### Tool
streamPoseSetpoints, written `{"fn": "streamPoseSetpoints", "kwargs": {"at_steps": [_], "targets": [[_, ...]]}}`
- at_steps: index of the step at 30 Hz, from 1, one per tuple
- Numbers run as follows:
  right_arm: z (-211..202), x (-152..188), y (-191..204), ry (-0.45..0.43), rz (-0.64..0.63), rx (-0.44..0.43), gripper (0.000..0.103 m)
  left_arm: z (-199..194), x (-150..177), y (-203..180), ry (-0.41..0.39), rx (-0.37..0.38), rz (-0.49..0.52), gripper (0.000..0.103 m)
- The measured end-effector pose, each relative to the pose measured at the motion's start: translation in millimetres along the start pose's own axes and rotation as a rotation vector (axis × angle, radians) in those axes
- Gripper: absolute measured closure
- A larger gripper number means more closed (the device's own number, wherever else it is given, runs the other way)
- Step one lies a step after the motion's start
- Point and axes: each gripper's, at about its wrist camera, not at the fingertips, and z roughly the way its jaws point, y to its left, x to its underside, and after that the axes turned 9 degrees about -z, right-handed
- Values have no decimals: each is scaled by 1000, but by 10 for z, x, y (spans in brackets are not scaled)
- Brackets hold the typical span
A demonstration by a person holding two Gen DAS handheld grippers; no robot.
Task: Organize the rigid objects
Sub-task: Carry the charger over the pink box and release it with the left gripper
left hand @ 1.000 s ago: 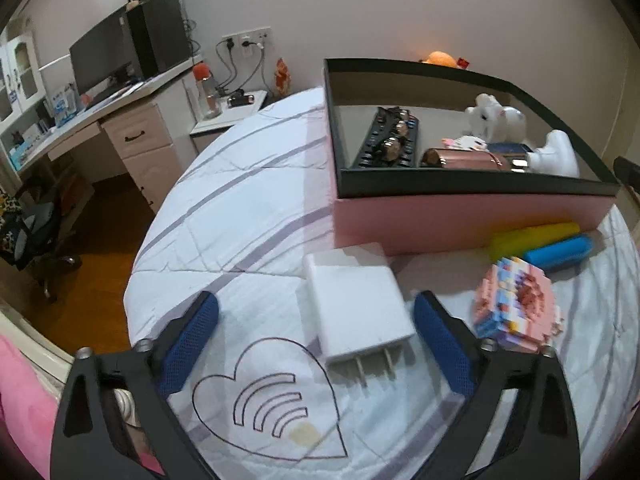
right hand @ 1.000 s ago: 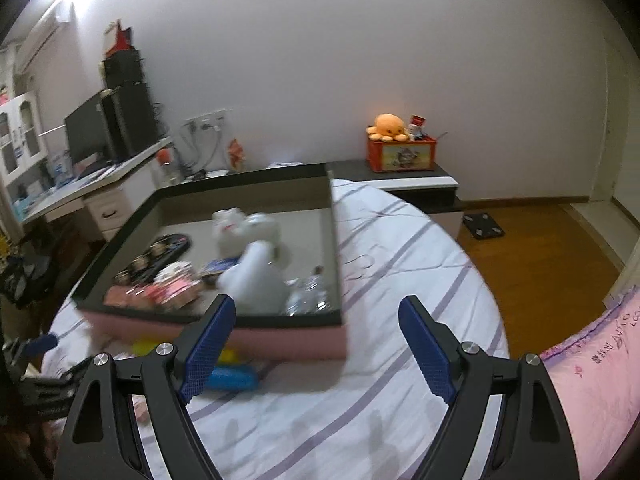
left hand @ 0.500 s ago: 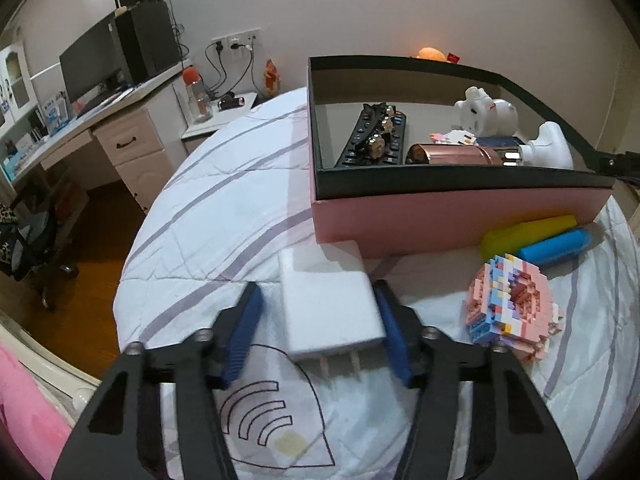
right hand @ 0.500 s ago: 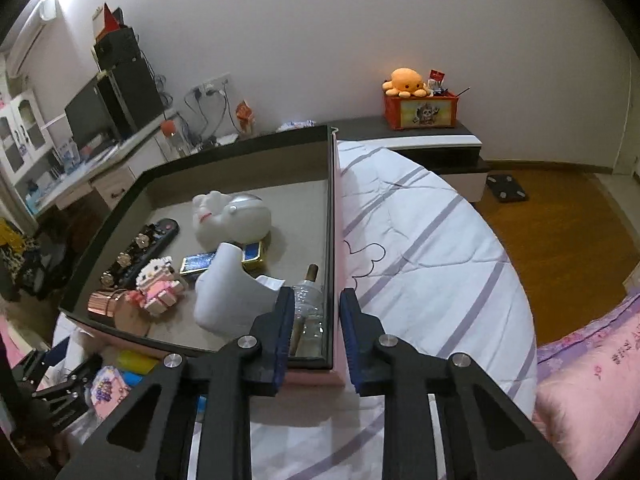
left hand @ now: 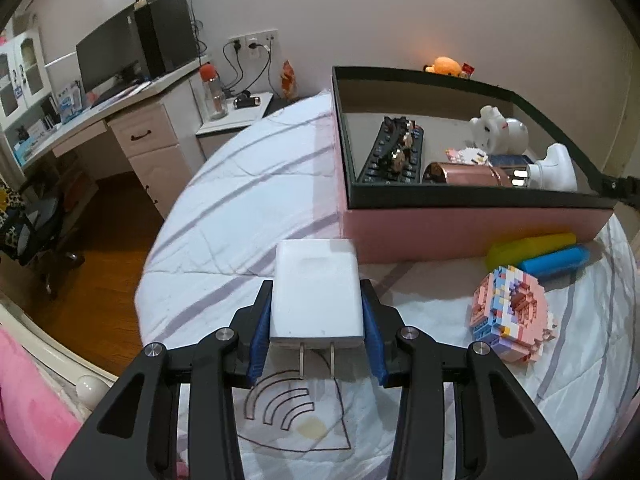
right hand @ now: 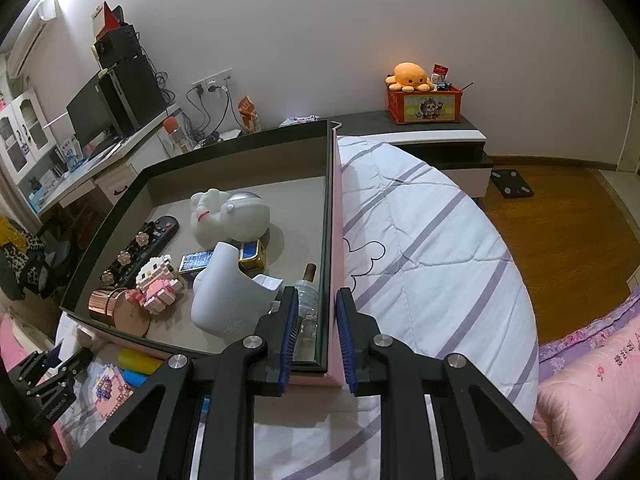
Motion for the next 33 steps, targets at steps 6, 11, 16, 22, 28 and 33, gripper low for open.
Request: {"fn": "streamPoseSetpoints", "kwargs": {"at_steps": [6, 11, 16, 22, 28, 33], "targets": [[-3, -3, 0, 2, -7, 2, 83, -210, -154, 7, -52, -10, -1, 63], [-4, -12, -8, 4, -5, -5, 84, -350, -354, -27, -97, -20, -2, 63], [-9, -17, -12, 8, -9, -10, 84, -384, -567, -167, -116, 1, 20, 62], [3, -25, -22, 14, -8, -19, 83, -210, -840, -436, -75, 120, 39, 62], [15, -33, -28, 23, -9, -24, 83, 74, -991, -725, -20, 184, 89, 62], [22, -36, -33, 24, -12, -25, 83, 350, -1003, -883, 41, 187, 93, 62]]}}
